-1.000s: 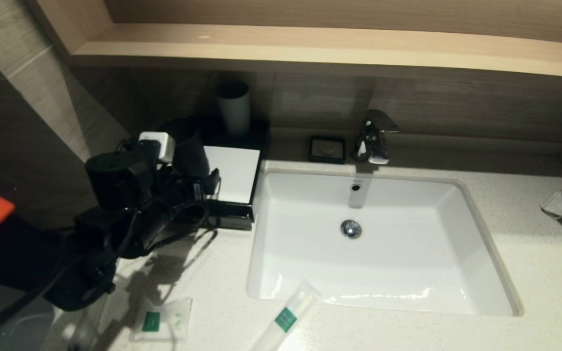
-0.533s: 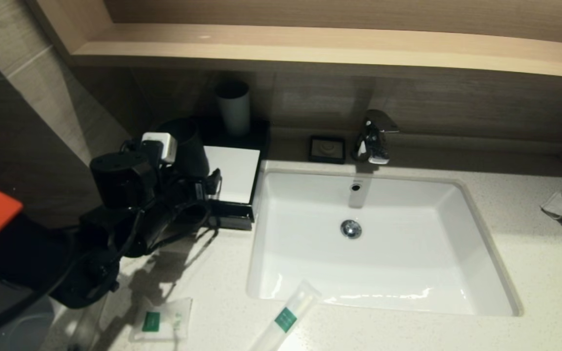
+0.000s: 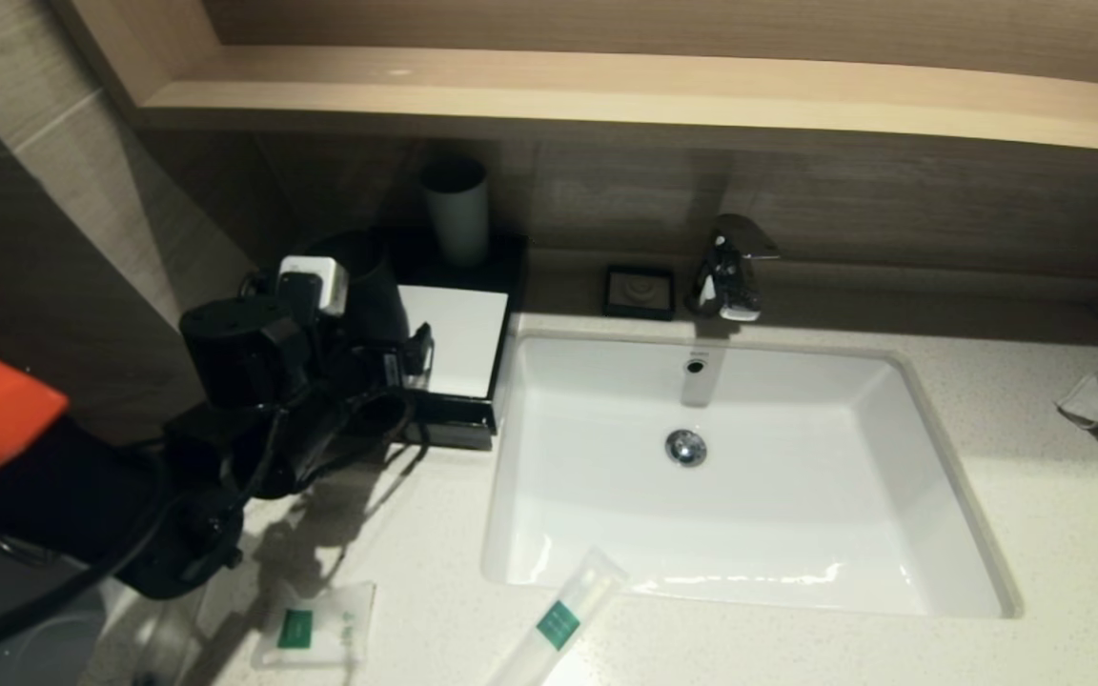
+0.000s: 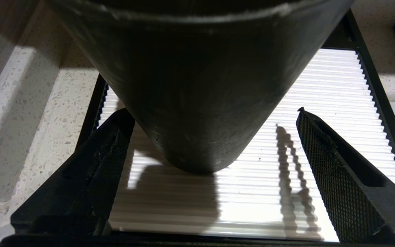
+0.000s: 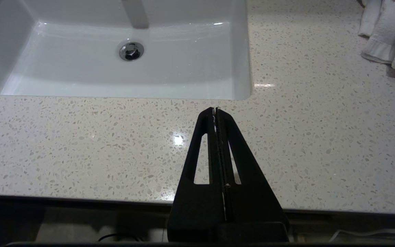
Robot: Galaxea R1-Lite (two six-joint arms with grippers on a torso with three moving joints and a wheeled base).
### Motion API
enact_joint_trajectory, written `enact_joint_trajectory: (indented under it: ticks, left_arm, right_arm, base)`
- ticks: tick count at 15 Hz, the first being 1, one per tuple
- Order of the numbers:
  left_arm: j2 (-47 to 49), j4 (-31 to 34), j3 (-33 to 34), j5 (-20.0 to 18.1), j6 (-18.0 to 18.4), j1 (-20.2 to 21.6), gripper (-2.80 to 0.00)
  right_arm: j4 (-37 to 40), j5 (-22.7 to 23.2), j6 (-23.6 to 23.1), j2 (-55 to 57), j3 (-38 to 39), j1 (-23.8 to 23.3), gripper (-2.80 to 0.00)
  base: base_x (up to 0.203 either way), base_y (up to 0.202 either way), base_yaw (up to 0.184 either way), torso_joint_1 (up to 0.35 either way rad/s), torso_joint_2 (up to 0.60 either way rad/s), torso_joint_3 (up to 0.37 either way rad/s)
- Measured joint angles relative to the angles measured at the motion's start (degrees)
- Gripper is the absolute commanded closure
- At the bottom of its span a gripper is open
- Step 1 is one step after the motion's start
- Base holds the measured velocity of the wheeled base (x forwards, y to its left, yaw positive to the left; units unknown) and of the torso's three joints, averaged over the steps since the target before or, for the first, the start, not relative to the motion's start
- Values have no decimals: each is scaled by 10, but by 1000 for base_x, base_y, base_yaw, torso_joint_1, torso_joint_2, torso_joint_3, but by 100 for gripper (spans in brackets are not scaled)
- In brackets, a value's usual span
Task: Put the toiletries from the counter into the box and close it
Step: Pick up the cup
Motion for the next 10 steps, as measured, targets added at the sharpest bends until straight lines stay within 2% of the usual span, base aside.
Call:
enact_joint_trajectory:
  ticks: [10]
  left_arm:
    - [8,0,-15,1,0,0,-280]
  right_arm:
    - [0,0,0,0,0,0,0]
  base:
    - [0,0,0,0,0,0]
